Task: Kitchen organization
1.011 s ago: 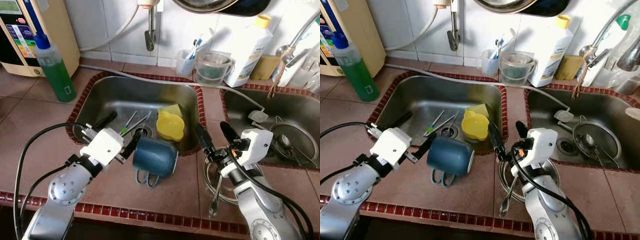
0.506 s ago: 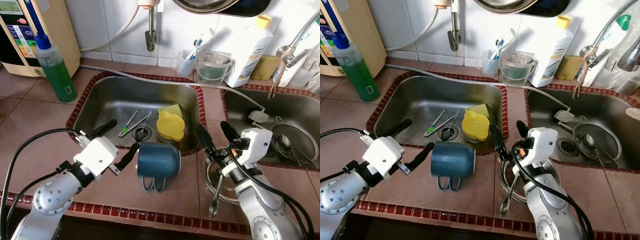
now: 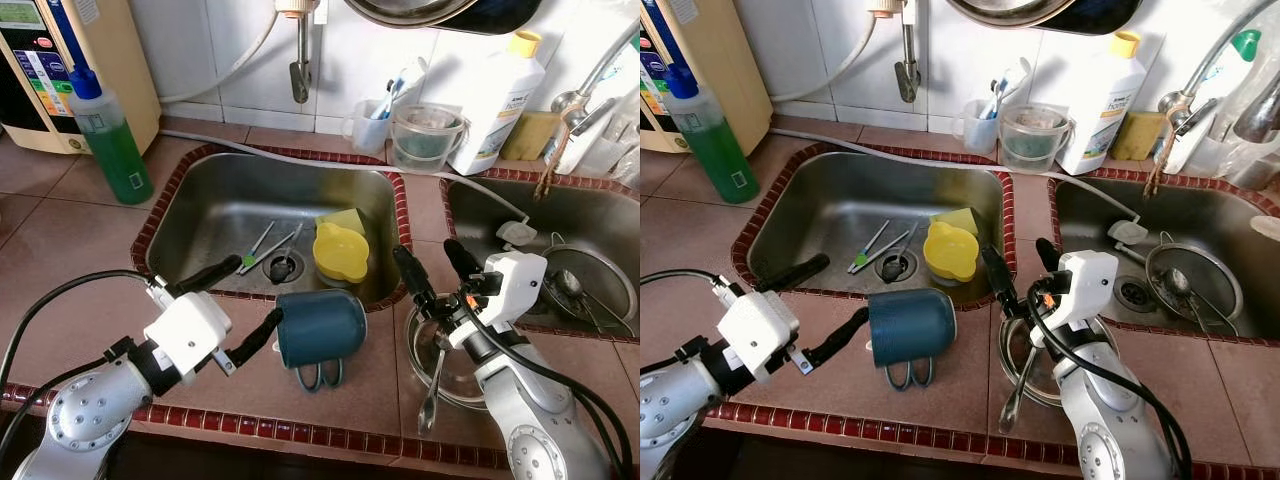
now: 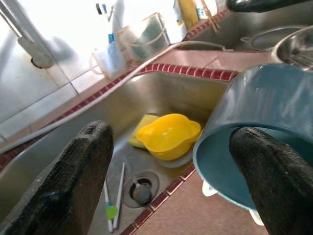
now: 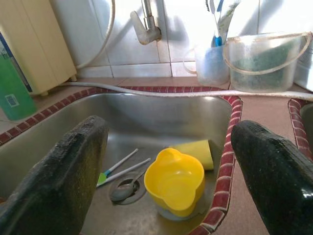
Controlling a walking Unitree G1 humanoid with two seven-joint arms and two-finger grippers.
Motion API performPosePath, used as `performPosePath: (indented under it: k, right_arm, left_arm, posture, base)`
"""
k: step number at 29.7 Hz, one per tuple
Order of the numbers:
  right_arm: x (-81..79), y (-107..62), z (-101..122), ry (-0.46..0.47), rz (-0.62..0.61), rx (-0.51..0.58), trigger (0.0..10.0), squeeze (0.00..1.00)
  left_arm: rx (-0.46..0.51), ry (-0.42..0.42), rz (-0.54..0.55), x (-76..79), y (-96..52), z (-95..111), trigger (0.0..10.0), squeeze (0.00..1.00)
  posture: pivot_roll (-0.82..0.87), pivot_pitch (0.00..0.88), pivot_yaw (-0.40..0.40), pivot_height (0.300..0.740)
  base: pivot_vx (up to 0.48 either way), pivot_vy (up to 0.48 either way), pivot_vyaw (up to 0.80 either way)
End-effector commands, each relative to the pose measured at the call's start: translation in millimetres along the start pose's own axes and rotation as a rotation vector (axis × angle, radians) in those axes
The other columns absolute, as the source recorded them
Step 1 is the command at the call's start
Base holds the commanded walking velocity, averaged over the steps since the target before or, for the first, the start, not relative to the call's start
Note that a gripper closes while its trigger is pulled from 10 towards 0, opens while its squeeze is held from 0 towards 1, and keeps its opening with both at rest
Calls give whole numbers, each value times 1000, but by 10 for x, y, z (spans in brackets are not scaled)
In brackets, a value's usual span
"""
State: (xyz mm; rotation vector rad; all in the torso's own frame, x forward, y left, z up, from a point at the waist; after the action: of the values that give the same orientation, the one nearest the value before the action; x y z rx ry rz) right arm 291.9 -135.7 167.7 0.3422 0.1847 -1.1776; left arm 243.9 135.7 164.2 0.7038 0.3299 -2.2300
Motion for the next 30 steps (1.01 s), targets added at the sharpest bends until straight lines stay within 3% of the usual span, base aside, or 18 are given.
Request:
performPosePath:
  k: [1,22,30]
  right_arm:
    - [34,-4,33,-7,-2,10,10000,0]
    - [45,105,88,-14,20,30,10000,0]
    - [41,126,103,-20,26,35,10000,0]
  left_arm:
    - [16,-5,-29,38,-22,61,10000,0]
    - [38,-86,-100,313,-60,196,10000,0]
    - [43,-90,-108,338,-54,223,10000,0]
  posture:
    - [-70,124,-27,740]
    - [-59,116,-52,740]
    - [-61,106,-56,740]
  base:
    - [0,0,0]
    - [0,0,0]
    - [0,0,0]
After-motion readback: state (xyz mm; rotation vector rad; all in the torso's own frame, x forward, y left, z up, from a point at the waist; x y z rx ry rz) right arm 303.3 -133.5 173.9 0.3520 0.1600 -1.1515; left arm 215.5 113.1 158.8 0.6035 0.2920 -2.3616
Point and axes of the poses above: a point about 5 cm out from each wrist's last joint towards the gripper, its own y axis pointing out of the wrist towards the gripper, its own z axis along the axis of the wrist's last joint, x = y × z, the point moved 4 cm from there along y, pointing out of the wrist towards the gripper, and after that the axes turned 8 degrees about y, right-handed, at the moved point
